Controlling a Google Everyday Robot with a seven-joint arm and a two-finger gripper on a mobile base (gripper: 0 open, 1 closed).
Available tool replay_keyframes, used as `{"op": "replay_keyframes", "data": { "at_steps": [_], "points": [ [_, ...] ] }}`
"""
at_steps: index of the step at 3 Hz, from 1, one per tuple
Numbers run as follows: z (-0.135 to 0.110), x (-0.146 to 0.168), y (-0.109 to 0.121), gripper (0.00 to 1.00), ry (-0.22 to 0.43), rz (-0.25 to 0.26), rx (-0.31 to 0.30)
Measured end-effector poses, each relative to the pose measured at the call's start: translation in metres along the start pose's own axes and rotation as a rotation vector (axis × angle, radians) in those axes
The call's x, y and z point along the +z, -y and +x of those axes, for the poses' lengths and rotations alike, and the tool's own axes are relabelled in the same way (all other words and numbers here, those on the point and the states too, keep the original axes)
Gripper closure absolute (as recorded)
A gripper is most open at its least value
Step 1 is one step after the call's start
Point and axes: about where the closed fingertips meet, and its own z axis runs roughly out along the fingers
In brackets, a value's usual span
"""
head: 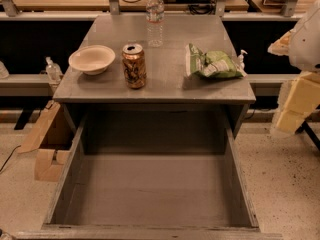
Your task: Place water bottle into top drawer
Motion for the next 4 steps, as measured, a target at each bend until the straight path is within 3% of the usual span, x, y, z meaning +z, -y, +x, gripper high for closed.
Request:
{"op": "replay_keyframes", "data": {
  "at_steps": [2, 3, 4],
  "points": [
    [0.000, -0.002, 0.002, 0.00, 0.020, 0.020, 0.001],
    [-0.019, -0.002, 0.047, 0.00, 0.178, 0.152, -0.027],
    [-0.051, -0.008, 0.114, 0.00, 0.408, 0.281, -0.007]
  ]
}}
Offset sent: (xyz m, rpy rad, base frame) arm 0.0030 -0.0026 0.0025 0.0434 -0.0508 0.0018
